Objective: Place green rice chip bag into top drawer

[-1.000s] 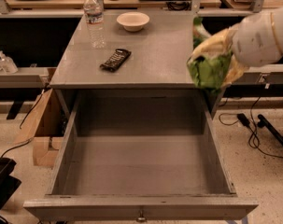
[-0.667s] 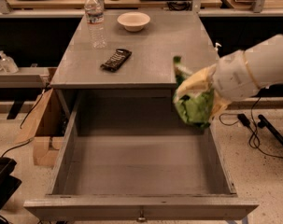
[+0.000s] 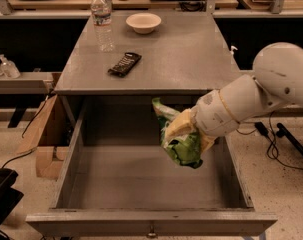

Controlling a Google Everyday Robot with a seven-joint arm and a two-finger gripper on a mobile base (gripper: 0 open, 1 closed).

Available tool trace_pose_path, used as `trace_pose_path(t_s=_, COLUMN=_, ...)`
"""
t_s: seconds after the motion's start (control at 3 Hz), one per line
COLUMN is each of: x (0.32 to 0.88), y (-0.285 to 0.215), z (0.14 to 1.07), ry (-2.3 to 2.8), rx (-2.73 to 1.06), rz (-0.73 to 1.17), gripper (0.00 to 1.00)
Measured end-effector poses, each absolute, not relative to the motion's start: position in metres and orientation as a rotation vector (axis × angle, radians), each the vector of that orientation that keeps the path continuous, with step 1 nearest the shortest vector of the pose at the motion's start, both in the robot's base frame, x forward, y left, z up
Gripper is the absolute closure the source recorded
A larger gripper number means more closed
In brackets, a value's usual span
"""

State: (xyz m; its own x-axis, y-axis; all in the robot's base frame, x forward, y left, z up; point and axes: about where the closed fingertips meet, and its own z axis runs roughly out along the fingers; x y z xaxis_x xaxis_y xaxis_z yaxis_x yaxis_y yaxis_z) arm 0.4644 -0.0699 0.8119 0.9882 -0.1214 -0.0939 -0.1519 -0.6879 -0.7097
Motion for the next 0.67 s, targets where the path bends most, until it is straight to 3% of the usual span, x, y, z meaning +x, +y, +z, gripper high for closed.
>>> trace_pose_path(t_s=0.33, x=0.4807, y=-0.0525, z=0.7794, ry=0.152, rx=-2.378, rz=0.092, gripper=1.00)
trace_pose_path(t_s=0.67, x=0.4801, y=-0.0483, z=0.7784, ry=0.140, rx=-2.380, rz=0.098, gripper=0.74)
